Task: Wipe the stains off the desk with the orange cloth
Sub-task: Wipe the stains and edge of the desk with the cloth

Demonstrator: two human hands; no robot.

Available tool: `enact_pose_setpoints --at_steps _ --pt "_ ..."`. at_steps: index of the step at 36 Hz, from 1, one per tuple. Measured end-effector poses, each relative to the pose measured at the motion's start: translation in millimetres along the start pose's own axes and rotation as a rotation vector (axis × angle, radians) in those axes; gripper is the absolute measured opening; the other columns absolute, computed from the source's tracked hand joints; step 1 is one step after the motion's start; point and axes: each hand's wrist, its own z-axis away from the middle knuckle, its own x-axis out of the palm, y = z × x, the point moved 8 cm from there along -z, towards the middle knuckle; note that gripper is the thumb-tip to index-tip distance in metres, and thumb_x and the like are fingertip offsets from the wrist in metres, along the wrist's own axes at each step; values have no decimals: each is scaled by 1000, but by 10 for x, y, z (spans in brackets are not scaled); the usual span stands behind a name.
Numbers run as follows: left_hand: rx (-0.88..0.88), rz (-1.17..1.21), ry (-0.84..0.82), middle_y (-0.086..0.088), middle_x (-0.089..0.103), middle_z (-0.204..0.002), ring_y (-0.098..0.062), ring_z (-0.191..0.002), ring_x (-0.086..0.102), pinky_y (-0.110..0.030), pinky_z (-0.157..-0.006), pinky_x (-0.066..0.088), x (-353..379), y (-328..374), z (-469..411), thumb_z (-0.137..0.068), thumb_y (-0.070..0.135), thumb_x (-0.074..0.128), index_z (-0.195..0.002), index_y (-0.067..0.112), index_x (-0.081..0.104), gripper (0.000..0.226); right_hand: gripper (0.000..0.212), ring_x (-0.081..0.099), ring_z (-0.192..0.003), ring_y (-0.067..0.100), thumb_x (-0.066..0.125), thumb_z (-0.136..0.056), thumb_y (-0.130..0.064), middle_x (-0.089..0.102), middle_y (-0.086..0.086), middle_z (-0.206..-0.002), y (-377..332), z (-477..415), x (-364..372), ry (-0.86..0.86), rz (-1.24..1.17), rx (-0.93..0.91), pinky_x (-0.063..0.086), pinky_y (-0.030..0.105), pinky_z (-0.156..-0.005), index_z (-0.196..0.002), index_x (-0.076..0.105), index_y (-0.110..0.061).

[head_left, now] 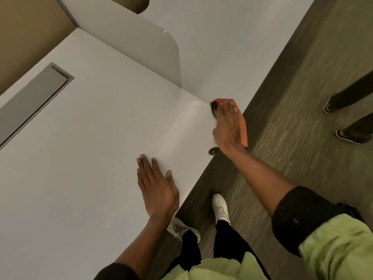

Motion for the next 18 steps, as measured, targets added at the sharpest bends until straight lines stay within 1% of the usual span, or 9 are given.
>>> enact_pose_setpoints --at_steps 2,4,6,8,9,11,14,15,18 --pt "-15 -3 2 -11 -6 -181 -26 -167 -11 -49 -136 6 3 -21 9 -113 42 22 -170 7 12 68 75 9 -160 39 50 -93 2 18 25 -170 -179 108 104 -1 18 -57 12 51 -131 -162 21 1" --pt "-23 11 7 -8 -8 -181 -24 -167 -12 -50 -136 8 2 -49 16 -112 44 22 -171 10 10 69 72 7 -160 42 32 -91 2 14 27 -170 -383 463 262 -27 12 -166 14 54 -129 -161 19 3" --pt "-16 20 15 -7 -8 -181 -23 -167 -12 -51 -136 8 19 -28 5 -111 44 22 -171 11 9 69 72 7 -159 43 14 -89 -1 13 29 -169 -536 872 355 -87 -2 -271 15 55 -129 -161 18 6" --pt "-25 21 20 -7 -7 -181 -23 -168 -11 -52 -136 9 25 -27 -1 -111 45 22 -171 11 9 70 73 6 -160 42 6 -89 -3 12 29 -169 -600 1201 378 -165 -13 -365 13 54 -130 -161 17 6" --pt "-24 23 20 -7 -7 -181 -24 -168 -11 -52 -136 10 26 -29 -2 -111 45 23 -171 10 10 70 73 7 -160 41 8 -89 -2 13 27 -170 -568 1286 370 -176 7 -399 14 53 -130 -161 19 5" --pt "-9 25 13 -8 -7 -181 -23 -168 -12 -52 -136 9 35 -20 -6 -111 45 23 -170 10 10 70 73 12 -159 39 19 -88 4 18 25 -169 -402 1225 286 -132 32 -406 18 53 -130 -161 23 3" --pt "-8 24 6 -8 -7 -181 -24 -167 -12 -52 -136 8 25 -16 -5 -111 45 23 -170 9 11 70 74 18 -158 41 27 -84 6 24 26 -168 -115 750 164 -85 6 -293 23 58 -127 -159 30 3" --pt "-7 16 8 -9 -6 -181 -24 -168 -11 -51 -136 8 26 -15 -6 -112 44 23 -170 9 12 69 74 18 -158 42 30 -85 7 25 26 -167 -52 556 125 -65 2 -241 22 58 -127 -158 31 3" --pt "-7 0 6 -11 -4 -181 -25 -168 -11 -51 -136 9 25 -6 -12 -112 44 23 -169 7 14 69 79 13 -159 40 54 -86 14 22 25 -169 -83 106 51 -26 -38 -133 12 53 -131 -159 29 1"
